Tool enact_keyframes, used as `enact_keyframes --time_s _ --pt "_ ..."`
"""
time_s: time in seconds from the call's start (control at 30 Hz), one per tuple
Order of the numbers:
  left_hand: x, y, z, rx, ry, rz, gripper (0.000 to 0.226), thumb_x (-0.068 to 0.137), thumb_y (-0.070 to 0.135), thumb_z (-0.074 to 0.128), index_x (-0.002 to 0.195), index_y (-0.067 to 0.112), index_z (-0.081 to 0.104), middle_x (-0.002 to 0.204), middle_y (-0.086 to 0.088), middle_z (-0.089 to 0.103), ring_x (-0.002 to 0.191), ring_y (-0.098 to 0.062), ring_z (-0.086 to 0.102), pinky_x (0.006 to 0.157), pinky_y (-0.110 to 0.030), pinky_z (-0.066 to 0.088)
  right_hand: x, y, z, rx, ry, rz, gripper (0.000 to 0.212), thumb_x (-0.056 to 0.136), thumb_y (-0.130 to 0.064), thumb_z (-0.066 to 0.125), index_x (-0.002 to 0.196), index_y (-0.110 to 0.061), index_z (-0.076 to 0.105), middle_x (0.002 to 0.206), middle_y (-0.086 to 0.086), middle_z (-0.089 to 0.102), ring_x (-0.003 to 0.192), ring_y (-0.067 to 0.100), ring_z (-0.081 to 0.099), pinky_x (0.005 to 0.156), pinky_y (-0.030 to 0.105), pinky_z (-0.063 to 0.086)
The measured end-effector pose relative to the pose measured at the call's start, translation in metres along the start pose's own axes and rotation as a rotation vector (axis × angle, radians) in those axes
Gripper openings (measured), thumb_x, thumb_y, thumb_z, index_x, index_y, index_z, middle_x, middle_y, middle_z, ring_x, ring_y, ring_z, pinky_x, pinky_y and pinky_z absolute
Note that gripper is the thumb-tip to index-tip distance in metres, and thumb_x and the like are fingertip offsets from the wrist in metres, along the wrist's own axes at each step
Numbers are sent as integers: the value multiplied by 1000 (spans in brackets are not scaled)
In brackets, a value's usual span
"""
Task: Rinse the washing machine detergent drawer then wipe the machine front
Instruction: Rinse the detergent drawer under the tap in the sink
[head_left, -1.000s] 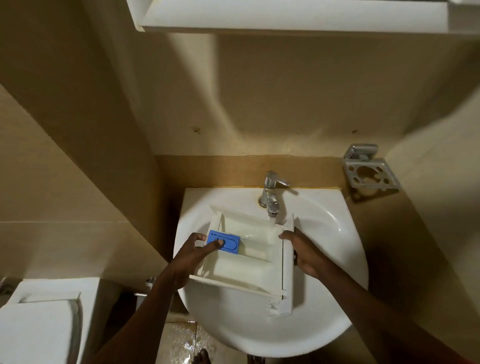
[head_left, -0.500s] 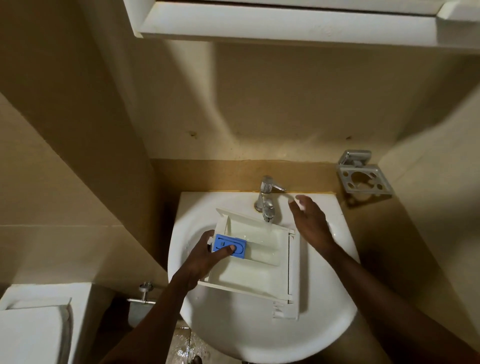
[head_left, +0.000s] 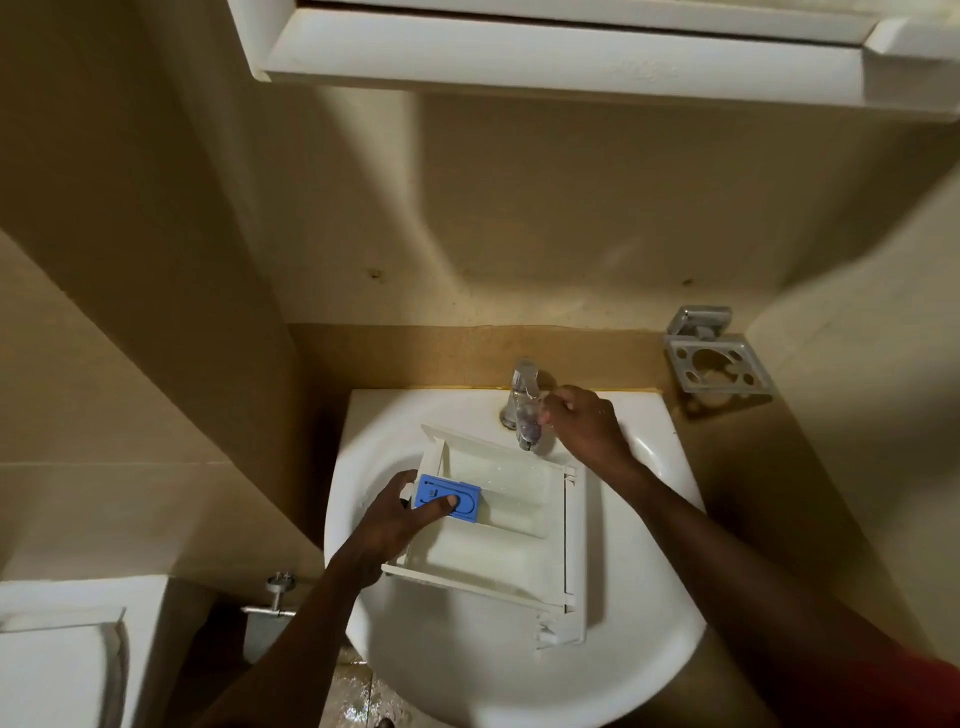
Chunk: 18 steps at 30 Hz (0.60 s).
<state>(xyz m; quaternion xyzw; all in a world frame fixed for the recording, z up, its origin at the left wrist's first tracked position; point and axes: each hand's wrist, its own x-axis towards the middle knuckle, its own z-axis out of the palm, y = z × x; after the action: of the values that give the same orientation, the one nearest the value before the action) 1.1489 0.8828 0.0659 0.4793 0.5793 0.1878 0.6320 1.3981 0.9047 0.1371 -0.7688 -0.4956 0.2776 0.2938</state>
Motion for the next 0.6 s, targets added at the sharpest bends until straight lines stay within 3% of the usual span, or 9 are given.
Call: enact_keyframes --time_s 0.07,0.17,0.27,0.3,0.37,0.43,0.5,0.6 --pt "2 -5 -6 14 -16 -13 61 73 52 79 124 30 53 104 -5 70 96 -20 66 78 -32 55 -11 17 4 74 20 74 21 89 -16 47 86 -24 66 93 5 71 90 25 66 79 32 51" --pt "5 -8 -17 36 -62 -36 71 58 65 80 118 36 57 107 -3 72 103 -22 67 90 -37 54 -27 29 15 -66 4 5 24 82 -4 51 100 -15 62 108 2 65 103 22 60 80 24 43" --pt "2 -5 -26 33 -124 -35 54 69 52 82 116 33 61 108 -3 74 104 -22 68 89 -34 53 -42 32 23 -403 179 -187 40 75 -19 65 115 -21 57 133 -2 47 125 24 42 98 37 36" --pt "1 -3 -28 29 -141 -26 52 72 48 82 117 32 61 108 -3 75 104 -22 69 89 -33 53 -45 35 21 -437 260 -166 48 74 -27 69 119 -25 54 139 -4 43 129 24 38 101 42 34" --pt "-4 0 -30 10 -151 -5 50 75 40 81 119 30 60 108 -5 75 102 -21 70 83 -28 53 -51 42 18 -206 253 35 63 73 -33 74 129 -26 47 142 -3 41 132 23 36 103 43 35" --pt "-8 2 -28 -7 -148 19 48 78 33 80 120 30 58 106 -6 75 97 -18 71 76 -22 52 -58 45 14 379 62 343 67 76 -31 77 135 -23 45 135 1 52 123 23 50 96 38 43" --pt "-11 3 -26 -5 -152 36 50 78 31 81 121 34 55 106 -7 75 96 -18 71 76 -21 53 -66 52 11 890 -169 516 57 76 -33 74 128 -17 57 117 8 67 106 27 64 93 44 50" --pt "-9 2 -25 11 -116 36 75 60 51 88 125 44 50 114 -11 69 107 -25 65 91 -31 51 -81 57 12 1099 -348 557 41 78 -36 69 114 -16 69 114 15 69 107 34 64 101 49 45"
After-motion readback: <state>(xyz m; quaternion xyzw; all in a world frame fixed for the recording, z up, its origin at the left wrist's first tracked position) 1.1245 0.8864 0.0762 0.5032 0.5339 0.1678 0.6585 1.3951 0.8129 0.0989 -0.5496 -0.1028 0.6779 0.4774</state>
